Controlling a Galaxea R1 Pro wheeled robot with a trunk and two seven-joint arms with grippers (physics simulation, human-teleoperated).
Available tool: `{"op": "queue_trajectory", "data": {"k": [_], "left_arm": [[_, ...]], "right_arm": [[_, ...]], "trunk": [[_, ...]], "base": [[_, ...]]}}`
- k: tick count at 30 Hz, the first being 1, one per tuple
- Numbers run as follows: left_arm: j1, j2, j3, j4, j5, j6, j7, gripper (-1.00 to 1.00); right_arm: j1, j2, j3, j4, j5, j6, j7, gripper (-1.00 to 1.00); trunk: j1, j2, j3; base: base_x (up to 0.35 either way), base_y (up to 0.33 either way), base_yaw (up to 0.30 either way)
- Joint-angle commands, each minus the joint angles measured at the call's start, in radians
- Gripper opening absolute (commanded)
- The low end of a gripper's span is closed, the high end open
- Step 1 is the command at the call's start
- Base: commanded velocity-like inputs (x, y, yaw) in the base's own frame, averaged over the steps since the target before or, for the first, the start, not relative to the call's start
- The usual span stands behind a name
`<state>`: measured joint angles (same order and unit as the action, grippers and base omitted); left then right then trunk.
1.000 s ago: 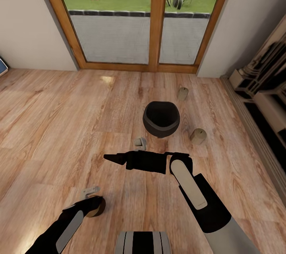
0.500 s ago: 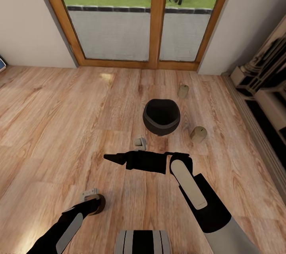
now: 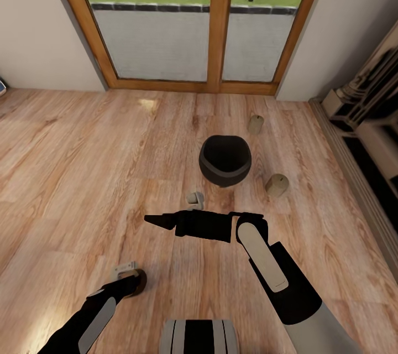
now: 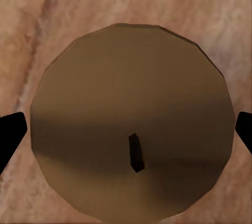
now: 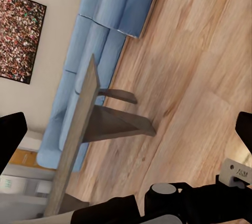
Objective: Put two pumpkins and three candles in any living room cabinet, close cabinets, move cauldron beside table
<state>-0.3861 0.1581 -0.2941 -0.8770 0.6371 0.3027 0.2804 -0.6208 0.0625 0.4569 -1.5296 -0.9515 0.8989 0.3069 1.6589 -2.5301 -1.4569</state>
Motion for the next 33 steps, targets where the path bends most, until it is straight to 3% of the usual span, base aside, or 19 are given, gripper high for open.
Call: {"op": "queue_trajectory", "data": {"k": [1, 12, 16, 20, 21, 33], "left_arm": [[-0.001, 0.001, -0.004, -0.002, 0.01, 0.001, 0.009, 1.0], [-0.001, 0.001, 0.001, -0.002, 0.01, 0.001, 0.007, 1.0], [-0.001, 0.002, 0.003, -0.002, 0.01, 0.001, 0.006, 1.0], [-0.001, 0.002, 0.006, -0.002, 0.011, 0.001, 0.006, 1.0], [-0.001, 0.003, 0.007, -0.001, 0.012, 0.001, 0.006, -1.0], [-0.001, 0.003, 0.007, -0.001, 0.012, 0.001, 0.006, -1.0]], "right_arm": [[0.0, 0.0, -0.001, 0.0, 0.005, 0.003, 0.006, 1.0], [0.0, 0.0, -0.001, 0.0, 0.005, 0.003, 0.006, 1.0], [0.0, 0.0, -0.001, 0.0, 0.005, 0.003, 0.006, 1.0], [0.0, 0.0, -0.001, 0.0, 0.005, 0.004, 0.006, 1.0], [0.0, 0.0, -0.001, 0.0, 0.005, 0.004, 0.006, 1.0], [0.0, -0.002, -0.001, 0.0, 0.005, 0.003, 0.006, 1.0]], "trunk": [[0.0, -0.001, -0.005], [0.0, -0.001, -0.005], [0.002, -0.001, -0.02], [0.002, -0.001, -0.02], [0.002, -0.001, -0.02], [0.002, -0.001, -0.02]], "base": [[0.0, 0.0, 0.0], [0.0, 0.0, 0.0], [0.0, 0.0, 0.0], [0.0, 0.0, 0.0], [0.0, 0.0, 0.0], [0.0, 0.0, 0.0]]}}
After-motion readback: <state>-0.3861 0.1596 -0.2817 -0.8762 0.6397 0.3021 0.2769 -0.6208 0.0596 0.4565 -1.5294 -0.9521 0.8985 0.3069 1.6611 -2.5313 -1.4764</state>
